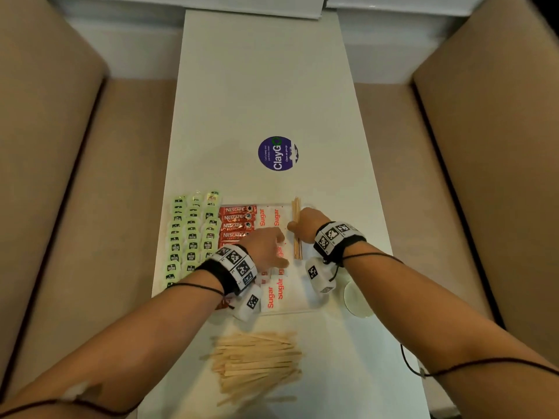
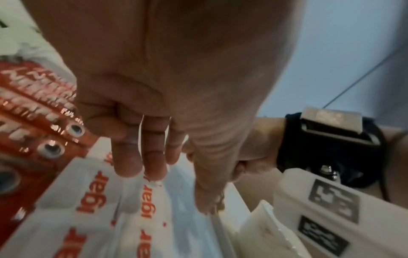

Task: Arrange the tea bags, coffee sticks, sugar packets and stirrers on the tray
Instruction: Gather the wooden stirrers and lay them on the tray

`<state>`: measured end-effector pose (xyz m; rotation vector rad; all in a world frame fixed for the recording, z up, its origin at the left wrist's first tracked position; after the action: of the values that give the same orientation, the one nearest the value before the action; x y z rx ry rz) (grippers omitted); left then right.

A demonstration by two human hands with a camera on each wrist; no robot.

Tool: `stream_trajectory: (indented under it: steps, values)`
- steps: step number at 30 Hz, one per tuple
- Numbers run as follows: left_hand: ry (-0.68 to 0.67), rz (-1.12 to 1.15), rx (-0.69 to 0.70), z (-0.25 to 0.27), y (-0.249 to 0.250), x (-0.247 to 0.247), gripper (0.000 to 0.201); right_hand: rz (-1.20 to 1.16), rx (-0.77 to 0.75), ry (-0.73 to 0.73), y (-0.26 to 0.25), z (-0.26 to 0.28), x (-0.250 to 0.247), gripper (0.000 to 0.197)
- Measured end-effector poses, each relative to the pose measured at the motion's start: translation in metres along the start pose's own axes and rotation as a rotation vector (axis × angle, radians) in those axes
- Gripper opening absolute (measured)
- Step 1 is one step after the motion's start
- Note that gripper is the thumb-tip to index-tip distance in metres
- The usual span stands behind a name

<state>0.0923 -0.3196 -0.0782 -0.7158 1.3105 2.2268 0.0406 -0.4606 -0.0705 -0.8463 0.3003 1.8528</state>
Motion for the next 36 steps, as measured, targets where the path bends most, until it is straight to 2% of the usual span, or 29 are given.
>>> stream_trajectory:
  steps: [4, 10, 14, 19, 23, 26, 29, 33, 36]
  values:
    - [0.076, -0.148, -0.018, -0.025, -0.010, -0.012, 0.048, 0.125, 0.063, -0.001, -0.004, -0.013, 0.014, 0.031]
    - [0.031, -0.244, -0.023, -0.041, -0.015, -0.006, 0.052, 0.189, 0.108, -0.002, -0.010, -0.018, 0.018, 0.018]
    - [0.036, -0.249, -0.034, -0.045, -0.019, -0.002, 0.051, 0.142, 0.129, 0.064, -0.008, -0.021, 0.021, 0.024]
    - [0.024, -0.249, -0.016, -0.051, -0.020, 0.000, 0.065, 0.167, 0.123, 0.147, -0.004, -0.016, 0.018, 0.031]
    - [0.054, -0.230, -0.004, -0.053, -0.019, 0.002, 0.053, 0.172, 0.079, 0.217, 0.002, -0.006, 0.006, 0.035]
    - [0.083, -0.187, -0.043, -0.053, -0.022, 0.002, 0.047, 0.114, 0.113, 0.227, 0.014, -0.006, 0.001, 0.024]
    - [0.102, -0.151, -0.048, -0.054, -0.020, 0.003, 0.056, 0.066, 0.152, 0.173, 0.021, -0.008, 0.008, 0.015]
    - [0.104, -0.114, -0.029, -0.057, -0.017, 0.008, 0.079, 0.018, 0.076, 0.139, 0.015, -0.005, 0.014, 0.011]
    - [0.165, -0.060, -0.033, -0.061, -0.014, 0.011, 0.076, -0.018, 0.007, 0.116, 0.011, 0.002, 0.014, 0.011]
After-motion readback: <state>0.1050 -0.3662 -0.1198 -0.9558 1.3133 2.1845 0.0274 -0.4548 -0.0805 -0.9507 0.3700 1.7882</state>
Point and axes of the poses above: each hand's wrist, its own z-axis away from the middle knuckle, its own x-axis out of the palm, y = z × x, the point moved 4 cm from there along -z, towards the middle knuckle, and after that the axes turned 14 degrees about x, right-handed, at the moved point
